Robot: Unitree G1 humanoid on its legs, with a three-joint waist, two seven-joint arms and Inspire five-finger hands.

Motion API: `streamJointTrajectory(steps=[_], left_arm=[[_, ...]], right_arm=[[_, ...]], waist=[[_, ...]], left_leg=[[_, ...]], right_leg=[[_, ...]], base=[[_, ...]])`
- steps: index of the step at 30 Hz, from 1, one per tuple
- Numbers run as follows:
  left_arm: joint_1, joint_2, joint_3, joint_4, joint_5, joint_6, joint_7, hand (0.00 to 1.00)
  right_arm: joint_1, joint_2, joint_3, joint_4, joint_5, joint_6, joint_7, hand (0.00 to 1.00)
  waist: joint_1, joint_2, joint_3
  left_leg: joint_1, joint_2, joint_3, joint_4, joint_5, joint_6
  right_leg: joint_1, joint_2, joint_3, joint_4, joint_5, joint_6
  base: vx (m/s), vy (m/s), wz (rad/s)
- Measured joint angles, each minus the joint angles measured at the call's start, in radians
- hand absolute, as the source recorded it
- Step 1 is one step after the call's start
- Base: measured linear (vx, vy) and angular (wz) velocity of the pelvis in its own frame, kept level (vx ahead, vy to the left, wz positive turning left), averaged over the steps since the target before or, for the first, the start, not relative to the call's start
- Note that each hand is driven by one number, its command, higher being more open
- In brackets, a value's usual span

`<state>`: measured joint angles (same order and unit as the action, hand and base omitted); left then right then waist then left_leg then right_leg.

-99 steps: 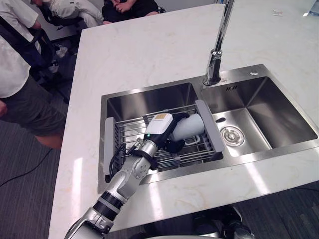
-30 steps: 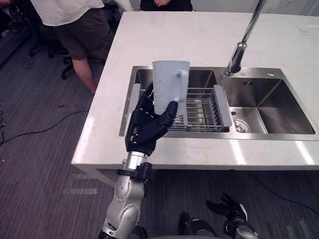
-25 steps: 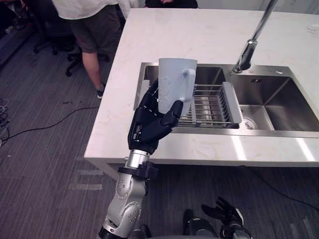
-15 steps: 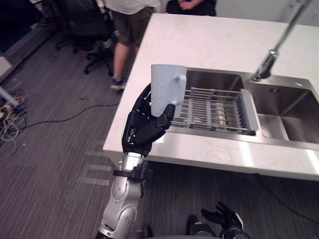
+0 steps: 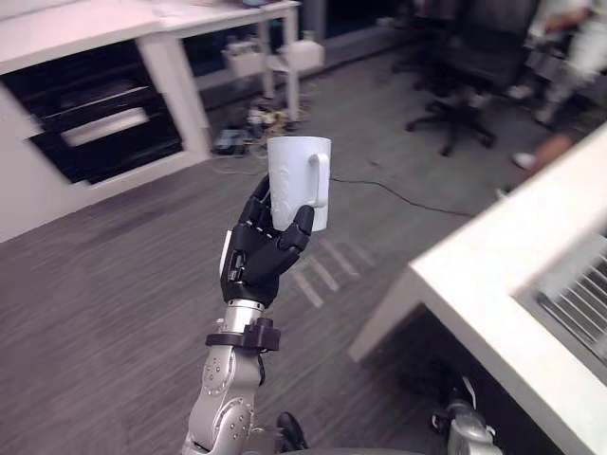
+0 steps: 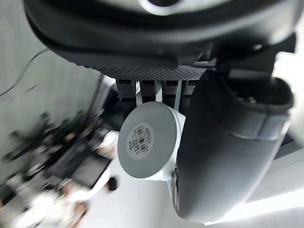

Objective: Walk over to the sink, pick up the cup, carry it to the dishwasher, place the cup inside the dishwasher, then close the dishwasher door

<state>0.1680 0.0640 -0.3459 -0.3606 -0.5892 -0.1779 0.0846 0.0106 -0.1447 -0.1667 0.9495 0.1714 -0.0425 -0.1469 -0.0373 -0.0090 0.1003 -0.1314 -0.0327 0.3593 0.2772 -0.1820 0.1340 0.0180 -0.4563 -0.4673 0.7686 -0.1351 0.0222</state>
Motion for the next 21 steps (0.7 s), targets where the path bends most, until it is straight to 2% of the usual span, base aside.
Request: streamJointTrajectory(steps=[1, 3, 4, 5, 7, 8, 10, 11, 12, 15, 18, 19, 21], left_arm=[[0.000, 0.002, -0.008, 0.002, 0.000, -0.001, 0.000, 0.30], [-0.001, 0.005, -0.007, 0.003, 0.000, -0.005, -0.001, 0.30], [-0.004, 0.008, -0.008, 0.003, -0.001, -0.007, -0.005, 0.30], [-0.012, 0.013, -0.013, 0.010, -0.003, -0.007, -0.010, 0.30], [-0.018, 0.017, -0.035, 0.019, -0.023, -0.007, -0.015, 0.30], [-0.018, 0.018, -0.047, 0.018, -0.025, -0.007, -0.020, 0.30], [-0.017, 0.020, -0.057, 0.017, -0.033, -0.009, -0.040, 0.30], [-0.017, 0.024, -0.057, 0.018, -0.039, -0.009, -0.047, 0.30], [-0.012, 0.027, -0.057, 0.018, -0.039, -0.009, -0.049, 0.30], [-0.003, 0.039, -0.054, 0.018, -0.040, -0.009, -0.066, 0.30], [0.010, 0.042, -0.057, 0.018, -0.040, -0.005, -0.085, 0.30], [0.050, 0.072, -0.121, 0.020, -0.038, -0.001, -0.087, 0.30], [0.050, 0.072, -0.121, 0.020, -0.038, -0.001, -0.087, 0.30]], right_arm=[[0.040, 0.005, -0.002, 0.003, 0.000, 0.001, -0.012, 0.90], [0.090, -0.001, -0.002, -0.008, 0.002, 0.004, -0.014, 0.90], [0.122, -0.010, -0.003, -0.027, 0.005, 0.013, -0.027, 0.90], [0.156, -0.015, -0.003, -0.041, 0.005, 0.018, -0.033, 0.90], [0.203, -0.021, -0.003, -0.055, 0.005, 0.041, -0.041, 0.90], [0.224, -0.022, -0.003, -0.059, 0.005, 0.053, -0.046, 0.90], [0.249, -0.022, 0.000, -0.060, 0.004, 0.084, -0.049, 0.90], [0.266, -0.026, 0.017, -0.064, 0.003, 0.085, -0.049, 0.90], [0.271, -0.030, 0.030, -0.065, 0.002, 0.086, -0.046, 0.90], [0.283, -0.031, 0.070, -0.065, 0.000, 0.092, -0.025, 0.90], [0.300, -0.037, 0.085, -0.067, -0.006, 0.092, -0.006, 0.90], [0.327, -0.024, 0.114, -0.094, -0.016, 0.096, -0.002, 0.90], [0.327, -0.024, 0.114, -0.094, -0.016, 0.096, -0.002, 0.90]], waist=[[-0.003, -0.003, 0.006], [-0.009, -0.007, 0.008], [-0.019, -0.008, 0.008], [-0.035, -0.008, 0.008], [-0.045, -0.009, 0.008], [-0.045, -0.011, 0.007], [-0.026, -0.020, 0.002], [-0.026, -0.019, 0.000], [-0.024, -0.009, -0.004], [-0.011, 0.005, -0.013], [-0.007, 0.009, -0.015], [0.001, -0.002, -0.065], [0.001, -0.002, -0.065]], left_leg=[[0.026, -0.013, -0.059, -0.017, 0.005, 0.000], [0.055, -0.038, -0.120, -0.033, 0.011, 0.008], [0.067, -0.057, -0.157, -0.038, 0.012, 0.010], [0.074, -0.073, -0.204, -0.036, 0.013, 0.011], [0.080, -0.087, -0.261, -0.022, 0.012, 0.009], [0.084, -0.092, -0.286, -0.019, 0.010, 0.006], [0.100, -0.098, -0.310, -0.029, 0.005, -0.003], [0.099, -0.095, -0.323, -0.031, -0.003, -0.017], [0.097, -0.078, -0.324, -0.035, -0.014, -0.036], [0.103, -0.021, -0.312, -0.049, -0.027, -0.067], [0.114, -0.005, -0.314, -0.066, -0.013, -0.080], [0.108, 0.017, -0.297, -0.137, 0.061, -0.111], [0.108, 0.017, -0.297, -0.137, 0.061, -0.111]], right_leg=[[-0.055, 0.102, 0.169, 0.005, -0.069, 0.011], [-0.117, 0.188, 0.304, -0.044, -0.129, 0.014], [-0.164, 0.238, 0.396, -0.116, -0.152, 0.027], [-0.199, 0.285, 0.493, -0.191, -0.159, 0.039], [-0.222, 0.339, 0.606, -0.274, -0.159, 0.051], [-0.221, 0.341, 0.610, -0.310, -0.149, 0.060], [-0.208, 0.341, 0.598, -0.389, -0.079, 0.056], [-0.181, 0.344, 0.599, -0.441, -0.009, 0.071], [-0.165, 0.358, 0.594, -0.481, 0.019, 0.087], [-0.105, 0.406, 0.588, -0.620, 0.099, 0.060], [-0.093, 0.419, 0.578, -0.638, 0.107, 0.054], [-0.064, 0.419, 0.543, -0.751, 0.204, 0.032], [-0.064, 0.419, 0.543, -0.751, 0.204, 0.032]], base=[[0.16, 0.087, 1.67], [0.19, 0.054, 1.14], [0.23, 0.029, 1.21], [0.19, 0.002, 1.11], [0.17, -0.051, 1.08], [0.17, -0.094, 0.97], [0.13, -0.102, 0.50], [0.09, -0.122, 0.17], [0.08, -0.147, 0.04], [0.06, -0.125, -0.19], [0.07, -0.129, 0.00], [0.04, -0.067, 0.05], [0.00, 0.000, 0.00]])
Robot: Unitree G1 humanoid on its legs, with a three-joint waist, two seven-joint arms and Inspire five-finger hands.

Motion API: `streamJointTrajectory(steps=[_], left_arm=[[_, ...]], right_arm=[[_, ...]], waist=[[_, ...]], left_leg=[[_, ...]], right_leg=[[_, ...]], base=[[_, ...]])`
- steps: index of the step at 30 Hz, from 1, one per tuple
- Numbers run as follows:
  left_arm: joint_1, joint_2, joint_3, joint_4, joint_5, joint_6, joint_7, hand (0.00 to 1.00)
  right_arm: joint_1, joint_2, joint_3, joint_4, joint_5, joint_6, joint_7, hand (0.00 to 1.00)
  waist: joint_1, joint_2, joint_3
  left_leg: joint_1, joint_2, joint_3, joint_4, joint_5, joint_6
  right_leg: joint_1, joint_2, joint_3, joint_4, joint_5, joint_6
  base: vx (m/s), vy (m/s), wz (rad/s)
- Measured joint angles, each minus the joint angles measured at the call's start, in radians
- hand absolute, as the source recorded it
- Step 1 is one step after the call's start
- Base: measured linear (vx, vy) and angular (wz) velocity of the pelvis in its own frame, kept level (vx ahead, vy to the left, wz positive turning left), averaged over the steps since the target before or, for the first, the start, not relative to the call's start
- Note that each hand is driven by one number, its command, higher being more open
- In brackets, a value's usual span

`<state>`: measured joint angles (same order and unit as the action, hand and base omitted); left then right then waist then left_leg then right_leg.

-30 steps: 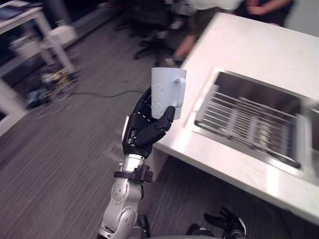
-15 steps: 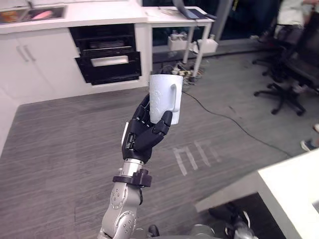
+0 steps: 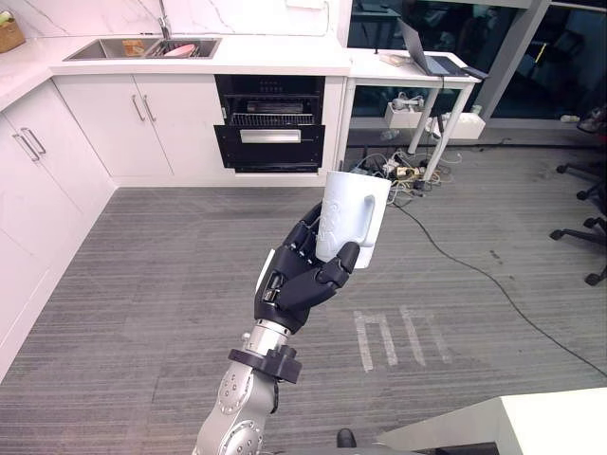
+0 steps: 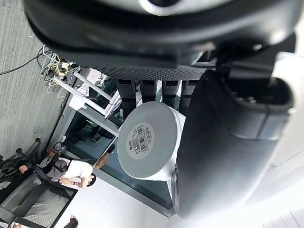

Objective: Walk over to the sink, pick up the cup, carry it to the dishwasher, place the cup inside the dishwasher, then close the dishwasher door

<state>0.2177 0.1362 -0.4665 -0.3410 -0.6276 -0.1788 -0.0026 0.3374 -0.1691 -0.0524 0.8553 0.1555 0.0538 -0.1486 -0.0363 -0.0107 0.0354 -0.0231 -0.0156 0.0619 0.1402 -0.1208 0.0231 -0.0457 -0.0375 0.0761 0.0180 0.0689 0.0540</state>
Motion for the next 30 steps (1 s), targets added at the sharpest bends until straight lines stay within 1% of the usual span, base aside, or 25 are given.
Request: streamJointTrajectory(steps=[3, 5, 6, 7, 9, 10, 11, 12, 13, 14, 15, 16, 17, 18, 20, 22, 23, 24, 25, 26, 27, 30], left_arm=[[0.000, 0.000, 0.001, 0.000, 0.000, 0.000, 0.000, 0.30], [-0.001, 0.000, 0.010, 0.008, 0.000, 0.000, 0.001, 0.30], [-0.013, -0.003, 0.009, 0.030, 0.002, 0.000, 0.001, 0.30], [-0.027, -0.012, 0.008, 0.065, 0.004, 0.000, 0.001, 0.30], [-0.034, -0.036, 0.020, 0.116, 0.013, 0.001, 0.008, 0.30], [-0.042, -0.045, 0.031, 0.148, 0.028, 0.002, 0.020, 0.30], [-0.050, -0.046, 0.034, 0.164, 0.031, 0.003, 0.028, 0.30], [-0.071, -0.051, 0.036, 0.190, 0.042, 0.007, 0.044, 0.30], [-0.086, -0.060, 0.039, 0.202, 0.042, 0.013, 0.051, 0.30], [-0.104, -0.078, 0.040, 0.208, 0.042, 0.019, 0.070, 0.30], [-0.120, -0.085, 0.038, 0.206, 0.042, 0.019, 0.078, 0.30], [-0.123, -0.087, 0.038, 0.204, 0.042, 0.019, 0.081, 0.30], [-0.124, -0.082, 0.041, 0.201, 0.041, 0.019, 0.084, 0.30], [-0.123, -0.071, 0.052, 0.198, 0.040, 0.014, 0.090, 0.30], [-0.123, -0.059, 0.055, 0.193, 0.040, 0.007, 0.091, 0.30], [-0.124, -0.049, 0.048, 0.188, 0.040, 0.007, 0.091, 0.30], [-0.124, -0.045, 0.043, 0.188, 0.040, 0.008, 0.090, 0.30], [-0.122, -0.039, 0.027, 0.187, 0.040, 0.009, 0.089, 0.30], [-0.115, -0.038, 0.022, 0.183, 0.041, 0.009, 0.087, 0.30], [-0.115, -0.038, 0.020, 0.183, 0.041, 0.010, 0.088, 0.30], [-0.115, -0.038, 0.021, 0.182, 0.041, 0.010, 0.088, 0.30], [-0.114, -0.038, 0.024, 0.174, 0.041, 0.010, 0.088, 0.30]], right_arm=[[0.002, 0.000, -0.001, 0.000, 0.000, 0.000, 0.005, 0.90], [0.005, 0.004, -0.003, -0.002, -0.001, -0.011, 0.020, 0.90], [0.017, 0.015, -0.010, -0.004, -0.001, -0.023, 0.025, 0.90], [0.028, 0.027, -0.021, -0.005, -0.001, -0.031, 0.027, 0.90], [0.034, 0.036, -0.036, -0.005, -0.001, -0.041, 0.028, 0.90], [0.036, 0.048, -0.055, -0.005, 0.000, -0.047, 0.028, 0.90], [0.038, 0.054, -0.062, -0.004, 0.000, -0.049, 0.026, 0.90], [0.038, 0.058, -0.072, 0.002, 0.001, -0.054, 0.019, 0.90], [0.035, 0.060, -0.082, 0.005, 0.001, -0.055, 0.013, 0.90], [0.028, 0.071, -0.106, 0.026, 0.003, -0.056, -0.008, 0.90], [0.015, 0.082, -0.140, 0.050, 0.009, -0.056, -0.033, 0.90], [0.015, 0.079, -0.142, 0.056, 0.011, -0.056, -0.043, 0.90], [0.008, 0.071, -0.146, 0.074, 0.012, -0.055, -0.052, 0.90], [0.008, 0.073, -0.148, 0.077, 0.012, -0.053, -0.060, 0.90], [0.002, 0.067, -0.147, 0.076, 0.012, -0.053, -0.062, 0.90], [-0.046, 0.066, -0.110, 0.050, 0.007, -0.060, -0.042, 0.90], [-0.059, 0.068, -0.100, 0.037, 0.006, -0.061, -0.043, 0.90], [-0.065, 0.052, -0.086, 0.018, -0.005, -0.062, -0.044, 0.90], [-0.075, 0.044, -0.068, -0.006, -0.005, -0.066, -0.035, 0.90], [-0.080, 0.044, -0.053, -0.021, -0.005, -0.070, -0.033, 0.90], [-0.097, 0.046, -0.022, -0.048, -0.005, -0.073, -0.031, 0.90], [-0.156, 0.072, 0.047, -0.124, -0.013, -0.088, -0.010, 0.90]], waist=[[0.000, -0.002, -0.001], [0.003, -0.005, -0.009], [-0.007, -0.008, -0.017], [-0.008, -0.011, -0.018], [-0.009, -0.011, -0.018], [-0.014, -0.012, -0.017], [-0.019, -0.010, -0.016], [-0.031, -0.006, -0.009], [-0.037, 0.000, 0.000], [-0.045, -0.009, 0.010], [-0.060, -0.012, 0.025], [-0.059, -0.001, 0.031], [-0.059, -0.003, 0.043], [-0.052, -0.016, 0.049], [-0.048, -0.018, 0.049], [-0.043, -0.023, 0.052], [-0.043, -0.024, 0.053], [-0.042, -0.028, 0.057], [-0.039, -0.038, 0.062], [-0.041, -0.041, 0.063], [-0.044, -0.042, 0.063], [-0.037, -0.041, 0.063]], left_leg=[[0.002, 0.003, 0.014, 0.003, 0.000, 0.002], [0.004, 0.010, 0.036, 0.012, 0.000, 0.006], [0.003, 0.012, 0.031, 0.010, 0.001, 0.005], [0.007, 0.013, 0.032, 0.013, 0.001, 0.003], [0.000, 0.018, 0.033, 0.030, -0.013, -0.013], [-0.016, 0.050, 0.087, 0.064, -0.037, -0.014], [-0.027, 0.079, 0.136, 0.087, -0.049, -0.025], [-0.047, 0.134, 0.229, 0.126, -0.054, -0.033], [-0.058, 0.163, 0.283, 0.146, -0.055, -0.034], [-0.066, 0.194, 0.395, 0.141, -0.060, -0.022], [-0.073, 0.201, 0.435, 0.170, -0.059, 0.000], [-0.073, 0.214, 0.439, 0.178, -0.055, -0.005], [-0.071, 0.198, 0.430, 0.164, -0.027, -0.038], [-0.065, 0.160, 0.419, 0.137, -0.020, -0.031], [-0.084, 0.129, 0.410, 0.134, -0.022, -0.022], [-0.109, 0.086, 0.415, 0.137, -0.035, -0.002], [-0.111, 0.075, 0.415, 0.137, -0.038, 0.002], [-0.105, 0.055, 0.411, 0.133, -0.044, 0.012], [-0.097, 0.035, 0.405, 0.131, -0.047, 0.017], [-0.097, 0.027, 0.400, 0.133, -0.050, 0.022], [-0.097, 0.015, 0.392, 0.137, -0.056, 0.032], [-0.101, -0.007, 0.371, 0.138, -0.070, 0.054]], right_leg=[[-0.003, 0.004, 0.013, -0.001, 0.004, 0.000], [-0.002, 0.011, 0.027, -0.010, 0.012, -0.002], [0.005, 0.009, 0.013, -0.022, 0.016, -0.005], [0.015, 0.005, -0.013, -0.026, 0.018, -0.007], [0.018, -0.004, -0.063, -0.024, 0.019, -0.008], [0.018, -0.009, -0.106, -0.020, 0.019, -0.009], [0.018, -0.009, -0.125, -0.016, 0.018, -0.011], [0.013, -0.013, -0.165, 0.003, 0.007, -0.015], [0.004, -0.022, -0.202, 0.029, -0.007, -0.014], [-0.012, -0.065, -0.276, 0.069, -0.027, -0.006], [-0.006, -0.108, -0.347, 0.079, -0.037, 0.006], [-0.005, -0.112, -0.370, 0.093, -0.047, 0.016], [-0.003, -0.141, -0.402, 0.127, -0.064, 0.031], [-0.004, -0.175, -0.411, 0.141, -0.073, 0.041], [-0.018, -0.207, -0.420, 0.152, -0.078, 0.047], [-0.055, -0.251, -0.414, 0.185, -0.081, 0.046], [-0.062, -0.262, -0.410, 0.198, -0.083, 0.036], [-0.084, -0.277, -0.379, 0.251, -0.115, -0.015], [-0.109, -0.274, -0.308, 0.299, -0.155, -0.029], [-0.115, -0.267, -0.272, 0.313, -0.168, -0.016], [-0.115, -0.258, -0.232, 0.322, -0.181, -0.013], [-0.107, -0.270, -0.235, 0.326, -0.194, -0.021]], base=[[0.00, 0.000, -0.13], [0.00, -0.006, -0.26], [0.00, -0.023, 0.08], [-0.01, -0.029, 0.16], [-0.02, -0.026, 0.15], [-0.03, -0.045, 0.28], [-0.03, -0.083, 0.62], [-0.02, -0.070, 0.83], [-0.05, -0.019, 1.48], [-0.07, 0.075, 1.97], [-0.08, 0.116, 1.89], [-0.07, 0.149, 1.53], [-0.12, 0.219, 0.87], [-0.10, 0.187, 0.73], [-0.10, 0.170, 0.31], [-0.10, 0.228, 0.14], [-0.04, 0.239, 0.20], [0.00, 0.230, 0.20], [0.02, 0.151, 0.23], [0.04, 0.131, 0.24], [0.06, 0.096, 0.25], [0.09, 0.074, 0.23]])
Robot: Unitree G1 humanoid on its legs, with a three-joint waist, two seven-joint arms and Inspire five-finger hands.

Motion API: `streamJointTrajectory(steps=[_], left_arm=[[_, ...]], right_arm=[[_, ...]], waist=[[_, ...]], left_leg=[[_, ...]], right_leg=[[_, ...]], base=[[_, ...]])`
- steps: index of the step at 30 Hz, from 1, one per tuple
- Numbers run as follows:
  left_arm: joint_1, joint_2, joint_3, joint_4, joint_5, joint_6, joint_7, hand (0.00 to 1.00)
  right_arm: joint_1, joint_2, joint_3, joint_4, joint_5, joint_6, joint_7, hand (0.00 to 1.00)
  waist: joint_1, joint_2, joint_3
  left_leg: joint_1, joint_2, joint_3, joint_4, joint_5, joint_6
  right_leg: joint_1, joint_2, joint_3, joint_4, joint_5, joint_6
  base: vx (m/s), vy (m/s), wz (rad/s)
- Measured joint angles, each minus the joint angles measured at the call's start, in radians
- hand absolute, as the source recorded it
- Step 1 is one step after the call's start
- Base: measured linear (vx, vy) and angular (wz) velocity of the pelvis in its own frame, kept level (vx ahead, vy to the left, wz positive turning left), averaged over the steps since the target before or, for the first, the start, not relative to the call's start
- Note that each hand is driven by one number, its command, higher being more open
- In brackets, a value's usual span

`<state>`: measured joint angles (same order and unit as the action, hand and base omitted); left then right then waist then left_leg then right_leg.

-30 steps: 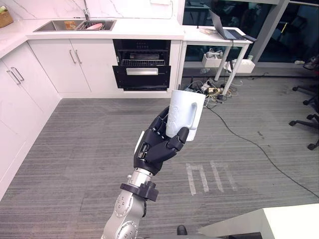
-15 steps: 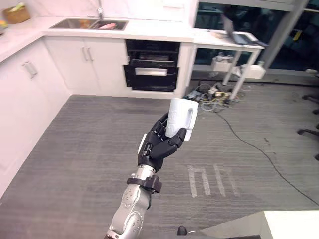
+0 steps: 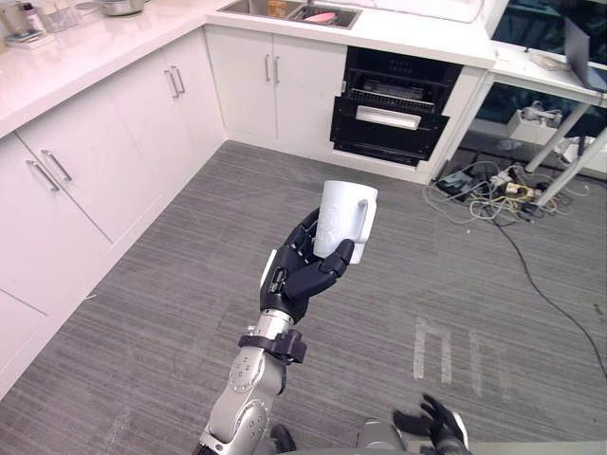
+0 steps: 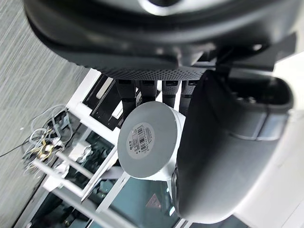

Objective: Walk over to the sink, pick up the cup, carry it to the dishwasher, place the cup inside the dishwasher, then close the dishwasher door

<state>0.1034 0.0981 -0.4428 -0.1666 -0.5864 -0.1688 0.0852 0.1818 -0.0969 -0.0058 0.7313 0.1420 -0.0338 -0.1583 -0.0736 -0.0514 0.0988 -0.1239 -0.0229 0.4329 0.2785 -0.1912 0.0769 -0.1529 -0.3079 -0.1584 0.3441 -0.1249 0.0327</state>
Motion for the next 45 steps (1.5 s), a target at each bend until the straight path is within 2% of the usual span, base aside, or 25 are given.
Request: streamJointTrajectory(steps=[4, 5, 7, 11, 14, 15, 16, 17, 18, 19, 21, 24, 26, 29, 30, 32, 33, 34, 35, 36, 37, 38, 40, 42, 45], left_arm=[[0.011, 0.000, -0.004, -0.001, 0.000, 0.001, 0.000, 0.30], [0.020, 0.001, -0.002, 0.000, 0.002, 0.001, 0.002, 0.30], [0.021, 0.000, -0.005, -0.006, 0.020, -0.002, 0.003, 0.30], [0.016, 0.000, -0.024, -0.012, 0.028, -0.014, 0.002, 0.30], [0.012, 0.000, -0.048, -0.009, 0.028, -0.014, 0.002, 0.30], [0.002, -0.004, -0.060, 0.001, 0.028, -0.014, 0.001, 0.30], [-0.016, -0.024, -0.057, 0.028, 0.028, -0.012, 0.001, 0.30], [-0.024, -0.027, -0.056, 0.034, 0.028, -0.012, 0.001, 0.30], [-0.045, -0.032, -0.052, 0.055, 0.028, -0.013, 0.002, 0.30], [-0.058, -0.041, -0.051, 0.071, 0.028, -0.012, 0.001, 0.30], [-0.056, -0.054, -0.053, 0.075, 0.028, -0.013, 0.000, 0.30], [-0.054, -0.064, -0.057, 0.076, 0.027, -0.015, -0.014, 0.30], [-0.048, -0.076, -0.054, 0.075, 0.028, -0.015, -0.021, 0.30], [-0.009, -0.079, -0.053, 0.070, 0.028, -0.014, -0.024, 0.30], [0.011, -0.078, -0.053, 0.059, 0.028, -0.013, -0.024, 0.30], [0.033, -0.075, -0.056, 0.042, 0.030, -0.013, -0.023, 0.30], [0.040, -0.072, -0.054, 0.026, 0.034, -0.013, -0.022, 0.30], [0.041, -0.063, -0.051, 0.008, 0.038, -0.013, -0.019, 0.30], [0.041, -0.061, -0.051, 0.004, 0.038, -0.013, -0.019, 0.30], [0.040, -0.058, -0.052, 0.001, 0.039, -0.013, -0.017, 0.30], [0.040, -0.037, -0.052, -0.014, 0.039, -0.012, -0.016, 0.30], [0.040, -0.023, -0.053, -0.020, 0.041, -0.012, -0.014, 0.30], [0.040, -0.002, -0.057, -0.024, 0.071, -0.012, 0.001, 0.30], [0.038, -0.003, -0.063, -0.036, 0.076, -0.018, 0.002, 0.30], [0.006, -0.003, -0.105, -0.039, 0.076, -0.026, 0.002, 0.30]], right_arm=[[-0.063, 0.026, 0.049, -0.087, -0.019, -0.015, 0.006, 0.90], [-0.074, 0.025, 0.063, -0.125, -0.035, -0.016, 0.002, 0.90], [-0.082, 0.021, 0.067, -0.187, -0.058, -0.020, -0.003, 0.90], [-0.122, -0.017, 0.086, -0.293, -0.058, -0.047, -0.004, 0.90], [-0.119, -0.042, 0.092, -0.369, -0.057, -0.050, -0.003, 0.90], [-0.100, -0.053, 0.093, -0.413, -0.057, -0.051, -0.004, 0.90], [-0.109, -0.078, 0.094, -0.426, -0.058, -0.052, -0.001, 0.90], [-0.115, -0.083, 0.094, -0.427, -0.058, -0.052, 0.001, 0.90], [-0.120, -0.084, 0.094, -0.428, -0.058, -0.052, 0.009, 0.90], [-0.118, -0.084, 0.098, -0.429, -0.063, -0.052, 0.008, 0.90], [-0.114, -0.082, 0.111, -0.445, -0.066, -0.052, 0.003, 0.90], [-0.110, -0.084, 0.109, -0.477, -0.065, -0.078, -0.003, 0.90], [-0.113, -0.080, 0.099, -0.475, -0.065, -0.090, -0.001, 0.90], [-0.110, -0.079, 0.099, -0.450, -0.066, -0.089, 0.001, 0.90], [-0.106, -0.083, 0.099, -0.435, -0.065, -0.089, 0.002, 0.90], [-0.088, -0.078, 0.100, -0.420, -0.065, -0.088, 0.000, 0.90], [-0.079, -0.068, 0.103, -0.420, -0.066, -0.088, 0.000, 0.90], [-0.070, -0.056, 0.106, -0.420, -0.066, -0.088, 0.000, 0.90], [-0.067, -0.055, 0.109, -0.419, -0.067, -0.088, 0.000, 0.90], [-0.067, -0.055, 0.112, -0.417, -0.068, -0.088, 0.000, 0.90], [-0.076, -0.044, 0.120, -0.410, -0.069, -0.088, 0.000, 0.90], [-0.084, -0.036, 0.126, -0.398, -0.069, -0.088, 0.001, 0.90], [-0.114, -0.011, 0.142, -0.337, -0.079, -0.087, 0.006, 0.90], [-0.126, -0.009, 0.170, -0.334, -0.093, -0.087, 0.010, 0.90], [-0.142, -0.013, 0.174, -0.336, -0.095, -0.088, 0.022, 0.90]], waist=[[0.009, -0.002, 0.020], [0.006, -0.001, 0.027], [0.004, 0.006, 0.031], [-0.009, 0.038, 0.050], [-0.050, 0.044, 0.054], [-0.057, 0.045, 0.052], [-0.044, 0.096, 0.053], [-0.042, 0.101, 0.053], [-0.039, 0.109, 0.055], [-0.034, 0.114, 0.060], [0.007, 0.122, 0.065], [0.028, 0.113, 0.070], [0.036, 0.109, 0.073], [0.048, 0.104, 0.076], [0.057, 0.106, 0.075], [0.069, 0.113, 0.071], [0.079, 0.091, 0.072], [0.082, 0.054, 0.067], [0.080, 0.042, 0.063], [0.083, 0.039, 0.063], [0.085, 0.015, 0.067], [0.082, 0.003, 0.067], [0.060, 0.002, 0.066], [0.056, 0.010, 0.055], [0.032, 0.025, 0.045]], left_leg=[[0.049, -0.026, -0.038, 0.000, -0.038, 0.023], [0.093, -0.025, -0.061, -0.011, -0.054, 0.025], [0.135, -0.019, -0.080, -0.049, -0.060, 0.014], [0.197, 0.013, -0.098, -0.102, -0.084, -0.028], [0.272, 0.034, -0.179, -0.116, -0.123, -0.103], [0.310, 0.042, -0.217, -0.114, -0.151, -0.142], [0.316, 0.090, -0.237, -0.078, -0.162, -0.165], [0.302, 0.105, -0.242, -0.027, -0.157, -0.174], [0.246, 0.147, -0.229, 0.155, -0.130, -0.218], [0.160, 0.213, -0.203, 0.397, -0.039, -0.226], [0.053, 0.316, -0.146, 0.716, -0.025, -0.203], [-0.069, 0.333, -0.079, 0.771, -0.076, -0.137], [-0.141, 0.302, -0.069, 0.568, -0.097, -0.118], [-0.183, 0.216, -0.163, 0.186, -0.040, -0.161], [-0.175, 0.192, -0.211, 0.023, 0.028, -0.174], [-0.153, 0.186, -0.249, -0.035, 0.175, -0.165], [-0.153, 0.172, -0.249, 0.025, 0.203, -0.139], [-0.165, 0.152, -0.229, 0.100, 0.151, -0.106], [-0.164, 0.148, -0.216, 0.122, 0.120, -0.098], [-0.150, 0.142, -0.185, 0.149, 0.072, -0.086], [-0.108, 0.124, -0.142, 0.148, 0.034, -0.075], [-0.082, 0.112, -0.126, 0.143, 0.014, -0.069], [0.045, 0.104, -0.092, 0.103, -0.037, -0.049], [0.123, 0.108, -0.069, 0.030, -0.048, -0.061], [0.220, 0.115, -0.068, -0.053, -0.054, -0.103]], right_leg=[[-0.051, -0.039, 0.011, 0.227, -0.004, -0.024], [-0.090, -0.032, 0.031, 0.365, -0.016, -0.024], [-0.140, 0.018, 0.026, 0.420, -0.072, -0.011], [-0.253, 0.147, -0.016, 0.182, -0.063, 0.004], [-0.260, 0.216, 0.032, -0.149, 0.150, 0.006], [-0.254, 0.222, 0.072, -0.130, 0.294, -0.010], [-0.269, 0.251, 0.051, -0.025, 0.244, -0.021], [-0.268, 0.251, 0.039, 0.011, 0.199, -0.024], [-0.240, 0.255, 0.012, 0.052, 0.132, -0.039], [-0.171, 0.268, -0.009, 0.038, 0.092, -0.050], [-0.038, 0.311, -0.008, -0.047, 0.074, -0.069], [0.137, 0.306, -0.007, -0.186, 0.073, -0.071], [0.217, 0.292, -0.004, -0.248, 0.064, -0.061], [0.279, 0.264, 0.021, -0.267, 0.027, -0.039], [0.303, 0.261, 0.044, -0.268, 0.002, -0.015], [0.341, 0.260, 0.082, -0.254, -0.049, 0.013], [0.338, 0.235, 0.116, -0.205, -0.100, 0.031], [0.321, 0.196, 0.144, -0.138, -0.154, 0.041], [0.297, 0.186, 0.154, -0.080, -0.169, 0.041], [0.211, 0.167, 0.170, 0.101, -0.170, 0.039], [0.105, 0.120, 0.165, 0.331, -0.136, 0.092], [0.060, 0.091, 0.158, 0.432, -0.095, 0.111], [-0.050, 0.051, 0.082, 0.625, -0.129, 0.037], [-0.131, 0.061, -0.012, 0.553, -0.166, -0.009], [-0.228, 0.121, -0.070, 0.227, -0.128, -0.018]], base=[[0.17, 0.011, 0.34], [0.20, -0.022, 0.27], [0.25, -0.044, 0.22], [0.37, -0.067, 0.13], [0.65, -0.135, 0.80], [0.84, -0.244, 0.69], [0.84, -0.272, 0.58], [0.53, -0.201, 0.37], [0.53, -0.234, 0.51], [0.51, -0.221, 0.41], [0.61, -0.232, -0.04], [0.55, -0.107, 0.00], [0.47, 0.027, 0.00], [0.33, 0.104, -0.26], [0.44, 0.292, -0.58], [0.40, 0.313, -0.66], [0.35, 0.319, -0.69], [0.44, 0.364, -0.62], [0.37, 0.283, -0.54], [0.37, 0.277, -0.64], [0.35, 0.286, -0.67], [0.37, 0.250, -0.61], [0.44, 0.184, -0.44], [0.43, 0.112, -0.36], [0.55, 0.064, 0.08]])
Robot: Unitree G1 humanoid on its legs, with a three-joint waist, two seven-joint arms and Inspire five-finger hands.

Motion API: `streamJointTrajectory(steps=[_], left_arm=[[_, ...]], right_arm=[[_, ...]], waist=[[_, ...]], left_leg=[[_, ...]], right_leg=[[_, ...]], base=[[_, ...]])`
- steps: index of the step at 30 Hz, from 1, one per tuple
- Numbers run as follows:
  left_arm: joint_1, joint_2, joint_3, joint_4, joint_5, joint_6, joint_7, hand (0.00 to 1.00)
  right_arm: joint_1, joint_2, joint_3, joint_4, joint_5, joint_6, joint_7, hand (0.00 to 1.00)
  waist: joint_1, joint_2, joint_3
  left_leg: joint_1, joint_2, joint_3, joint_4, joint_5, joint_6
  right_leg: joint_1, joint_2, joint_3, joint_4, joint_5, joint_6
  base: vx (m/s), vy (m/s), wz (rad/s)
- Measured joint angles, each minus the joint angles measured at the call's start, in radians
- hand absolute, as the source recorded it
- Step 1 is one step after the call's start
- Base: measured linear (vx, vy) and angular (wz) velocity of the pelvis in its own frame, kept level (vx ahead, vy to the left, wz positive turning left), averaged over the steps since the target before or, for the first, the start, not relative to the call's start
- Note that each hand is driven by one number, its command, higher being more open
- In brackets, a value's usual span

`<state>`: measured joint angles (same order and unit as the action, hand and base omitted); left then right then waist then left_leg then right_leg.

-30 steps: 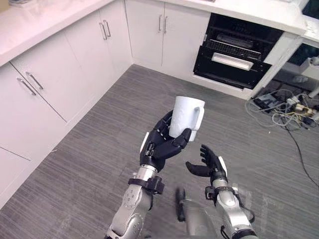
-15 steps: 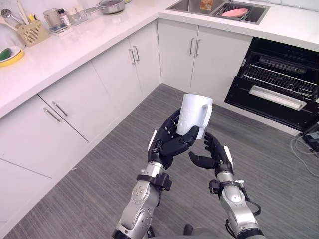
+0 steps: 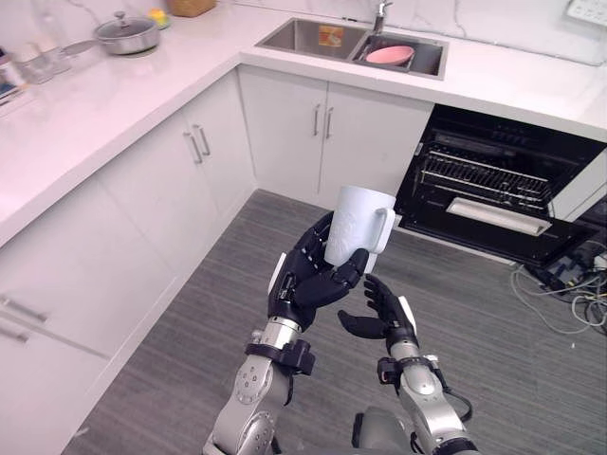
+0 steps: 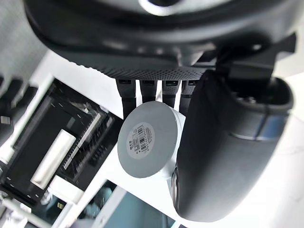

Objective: Walk over to the sink, pick up the cup, carry it to the dishwasher, place the cup inside the dishwasher, then close the dishwasher door

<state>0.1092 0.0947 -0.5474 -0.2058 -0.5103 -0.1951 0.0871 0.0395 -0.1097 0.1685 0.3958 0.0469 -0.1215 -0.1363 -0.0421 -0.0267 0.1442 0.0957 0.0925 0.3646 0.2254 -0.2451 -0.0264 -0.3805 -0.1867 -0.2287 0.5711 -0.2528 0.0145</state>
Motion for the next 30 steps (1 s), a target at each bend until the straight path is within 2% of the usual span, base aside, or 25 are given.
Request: streamJointTrajectory(steps=[1, 2, 3, 4, 5, 6, 8, 9, 10, 11, 12, 14, 16, 17, 18, 19, 20, 21, 22, 24, 26, 27, 28, 29, 30], left_arm=[[-0.003, -0.002, -0.005, 0.000, 0.000, 0.000, 0.000, 0.30], [-0.008, -0.005, -0.011, -0.001, 0.000, -0.001, 0.000, 0.30], [-0.006, -0.008, -0.011, 0.000, 0.000, -0.001, 0.000, 0.30], [-0.004, -0.010, -0.013, 0.002, 0.000, -0.001, 0.000, 0.30], [-0.005, -0.033, -0.011, 0.022, 0.001, 0.001, 0.000, 0.30], [-0.010, -0.055, -0.001, 0.027, 0.004, 0.002, 0.002, 0.30], [-0.022, -0.076, 0.007, 0.047, 0.006, 0.002, 0.003, 0.30], [-0.022, -0.087, 0.011, 0.065, 0.020, 0.001, 0.003, 0.30], [-0.018, -0.085, 0.002, 0.067, 0.022, 0.001, 0.003, 0.30], [-0.017, -0.084, 0.000, 0.067, 0.022, -0.002, 0.003, 0.30], [-0.016, -0.084, -0.002, 0.066, 0.023, -0.003, 0.001, 0.30], [-0.010, -0.084, 0.004, 0.062, 0.038, -0.003, 0.001, 0.30], [0.011, -0.086, 0.026, 0.054, 0.043, -0.003, 0.002, 0.30], [0.019, -0.088, 0.036, 0.052, 0.043, -0.003, 0.003, 0.30], [0.037, -0.092, 0.057, 0.041, 0.051, -0.003, 0.011, 0.30], [0.054, -0.097, 0.076, 0.021, 0.066, -0.003, 0.026, 0.30], [0.060, -0.100, 0.088, 0.011, 0.072, -0.003, 0.031, 0.30], [0.071, -0.101, 0.107, -0.009, 0.081, -0.004, 0.040, 0.30], [0.080, -0.096, 0.120, -0.028, 0.081, -0.006, 0.044, 0.30], [0.069, -0.091, 0.153, -0.049, 0.081, -0.010, 0.058, 0.30], [0.066, -0.090, 0.163, -0.057, 0.081, -0.011, 0.071, 0.30], [0.066, -0.087, 0.166, -0.057, 0.081, -0.011, 0.074, 0.30], [0.066, -0.079, 0.166, -0.057, 0.082, -0.011, 0.082, 0.30], [0.066, -0.073, 0.165, -0.056, 0.082, -0.011, 0.084, 0.30], [0.065, -0.070, 0.164, -0.057, 0.087, -0.011, 0.087, 0.30]], right_arm=[[-0.002, -0.002, 0.000, 0.000, 0.000, 0.000, 0.000, 0.90], [-0.006, -0.006, 0.000, -0.001, 0.000, 0.000, 0.000, 0.90], [0.000, -0.010, 0.000, -0.001, 0.000, 0.000, 0.000, 0.90], [0.006, -0.016, -0.001, -0.002, 0.000, 0.000, -0.001, 0.90], [0.006, -0.040, -0.003, 0.002, 0.000, 0.006, -0.002, 0.90], [0.007, -0.061, -0.007, 0.000, 0.000, 0.006, -0.002, 0.90], [0.015, -0.070, -0.012, -0.001, 0.000, 0.010, -0.002, 0.90], [0.024, -0.069, -0.007, -0.004, 0.000, 0.011, -0.004, 0.90], [0.031, -0.067, -0.006, -0.018, 0.001, 0.011, -0.006, 0.90], [0.031, -0.066, -0.007, -0.027, 0.002, 0.010, -0.009, 0.90], [0.030, -0.066, -0.009, -0.049, 0.003, 0.008, -0.018, 0.90], [0.012, -0.064, -0.004, -0.062, 0.003, 0.005, -0.020, 0.90], [-0.011, -0.059, 0.007, -0.059, 0.003, 0.005, -0.020, 0.90], [-0.015, -0.058, 0.017, -0.058, 0.003, 0.005, -0.020, 0.90], [-0.024, -0.058, 0.031, -0.054, 0.003, 0.005, -0.020, 0.90], [-0.033, -0.059, 0.040, -0.052, 0.003, 0.005, -0.019, 0.90], [-0.034, -0.059, 0.044, -0.052, 0.003, 0.004, -0.020, 0.90], [-0.034, -0.059, 0.049, -0.047, 0.003, 0.005, -0.020, 0.90], [-0.034, -0.056, 0.056, -0.044, 0.003, 0.005, -0.022, 0.90], [-0.028, -0.034, 0.057, -0.046, 0.002, 0.003, -0.022, 0.90], [-0.030, -0.034, 0.053, -0.044, 0.002, 0.003, -0.017, 0.90], [-0.030, -0.029, 0.056, -0.042, 0.001, 0.003, -0.009, 0.90], [-0.033, -0.013, 0.056, -0.032, 0.000, 0.003, -0.001, 0.90], [-0.033, -0.004, 0.056, -0.027, 0.000, 0.003, 0.001, 0.90], [-0.035, 0.010, 0.056, -0.019, -0.001, 0.003, 0.005, 0.90]], waist=[[-0.004, 0.004, -0.002], [-0.005, 0.006, -0.005], [-0.013, -0.001, -0.011], [-0.023, 0.001, -0.018], [-0.019, 0.056, -0.034], [-0.021, 0.087, -0.047], [-0.015, 0.093, -0.043], [0.005, 0.092, -0.041], [0.021, 0.089, -0.037], [0.027, 0.091, -0.037], [0.030, 0.084, -0.033], [0.042, 0.086, -0.034], [0.061, 0.087, -0.033], [0.064, 0.087, -0.033], [0.072, 0.087, -0.033], [0.075, 0.094, -0.035], [0.079, 0.102, -0.039], [0.088, 0.121, -0.053], [0.090, 0.106, -0.055], [0.080, 0.045, -0.065], [0.087, 0.038, -0.067], [0.089, 0.039, -0.066], [0.091, 0.040, -0.065], [0.088, 0.041, -0.064], [0.080, 0.047, -0.062]], left_leg=[[0.014, 0.004, -0.001, -0.010, -0.007, -0.011], [0.053, 0.010, 0.000, -0.019, -0.026, -0.042], [0.097, 0.008, -0.009, -0.018, -0.050, -0.078], [0.114, 0.008, -0.020, -0.013, -0.061, -0.095], [0.113, 0.057, -0.033, 0.018, -0.072, -0.111], [0.065, 0.107, -0.066, 0.162, -0.051, -0.129], [-0.007, 0.156, -0.112, 0.394, 0.052, -0.128], [-0.066, 0.191, -0.150, 0.588, 0.186, -0.137], [-0.127, 0.210, -0.170, 0.746, 0.139, -0.143], [-0.157, 0.209, -0.171, 0.790, 0.112, -0.133], [-0.213, 0.198, -0.162, 0.810, 0.056, -0.112], [-0.278, 0.168, -0.126, 0.717, -0.005, -0.089], [-0.330, 0.122, -0.102, 0.508, -0.031, -0.066], [-0.338, 0.110, -0.107, 0.448, -0.031, -0.066], [-0.338, 0.085, -0.118, 0.308, -0.013, -0.080], [-0.328, 0.064, -0.139, 0.159, 0.038, -0.081], [-0.320, 0.063, -0.145, 0.089, 0.074, -0.079], [-0.297, 0.067, -0.157, 0.055, 0.209, -0.042], [-0.286, 0.060, -0.140, 0.077, 0.228, 0.000], [-0.285, 0.006, -0.103, 0.096, 0.176, 0.031], [-0.265, -0.022, -0.069, 0.102, 0.138, 0.050], [-0.237, -0.033, -0.048, 0.096, 0.122, 0.058], [-0.189, -0.043, -0.025, 0.078, 0.106, 0.067], [-0.158, -0.047, -0.018, 0.060, 0.103, 0.069], [-0.098, -0.051, -0.010, 0.017, 0.100, 0.068]], right_leg=[[-0.013, 0.013, -0.001, -0.074, 0.037, -0.003], [-0.026, 0.044, -0.009, -0.216, 0.130, -0.016], [-0.019, 0.053, -0.012, -0.275, 0.291, -0.057], [-0.010, 0.051, -0.003, -0.257, 0.390, -0.061], [-0.016, 0.075, -0.020, -0.198, 0.342, -0.076], [-0.002, 0.098, -0.036, -0.156, 0.267, -0.080], [0.060, 0.124, -0.039, -0.160, 0.218, -0.092], [0.143, 0.151, -0.022, -0.205, 0.202, -0.098], [0.225, 0.178, 0.005, -0.267, 0.200, -0.100], [0.258, 0.184, 0.020, -0.294, 0.200, -0.101], [0.311, 0.189, 0.048, -0.342, 0.198, -0.103], [0.362, 0.195, 0.114, -0.389, 0.180, -0.110], [0.402, 0.197, 0.209, -0.404, 0.157, -0.098], [0.412, 0.197, 0.234, -0.404, 0.149, -0.092], [0.427, 0.195, 0.288, -0.399, 0.131, -0.080], [0.434, 0.198, 0.335, -0.386, 0.109, -0.059], [0.433, 0.206, 0.356, -0.370, 0.098, -0.041], [0.438, 0.219, 0.401, -0.333, 0.058, -0.019], [0.446, 0.211, 0.418, -0.323, 0.035, -0.003], [0.440, 0.139, 0.413, -0.305, -0.007, 0.028], [0.400, 0.110, 0.392, -0.211, -0.023, 0.053], [0.358, 0.096, 0.378, -0.103, -0.035, 0.107], [0.298, 0.071, 0.362, 0.060, -0.038, 0.205], [0.274, 0.058, 0.334, 0.125, -0.040, 0.207], [0.234, 0.031, 0.249, 0.206, -0.057, 0.169]], base=[[0.45, -0.024, 0.11], [0.61, -0.056, 0.17], [0.65, -0.072, 0.27], [0.68, -0.101, 0.25], [0.66, -0.133, 0.17], [0.75, -0.191, 0.03], [0.58, -0.198, -0.13], [0.52, -0.154, -0.59], [0.49, -0.115, -0.73], [0.42, -0.042, -0.74], [0.38, -0.011, -0.74], [0.35, 0.041, -0.91], [0.32, 0.131, -1.16], [0.34, 0.194, -1.26], [0.43, 0.318, -1.34], [0.36, 0.281, -1.31], [0.47, 0.424, -1.24], [0.35, 0.329, -1.02], [0.48, 0.460, -0.86], [0.33, 0.317, -0.30], [0.29, 0.242, -0.30], [0.33, 0.238, -0.48], [0.26, 0.171, -0.37], [0.25, 0.141, -0.36], [0.23, 0.111, -0.26]])
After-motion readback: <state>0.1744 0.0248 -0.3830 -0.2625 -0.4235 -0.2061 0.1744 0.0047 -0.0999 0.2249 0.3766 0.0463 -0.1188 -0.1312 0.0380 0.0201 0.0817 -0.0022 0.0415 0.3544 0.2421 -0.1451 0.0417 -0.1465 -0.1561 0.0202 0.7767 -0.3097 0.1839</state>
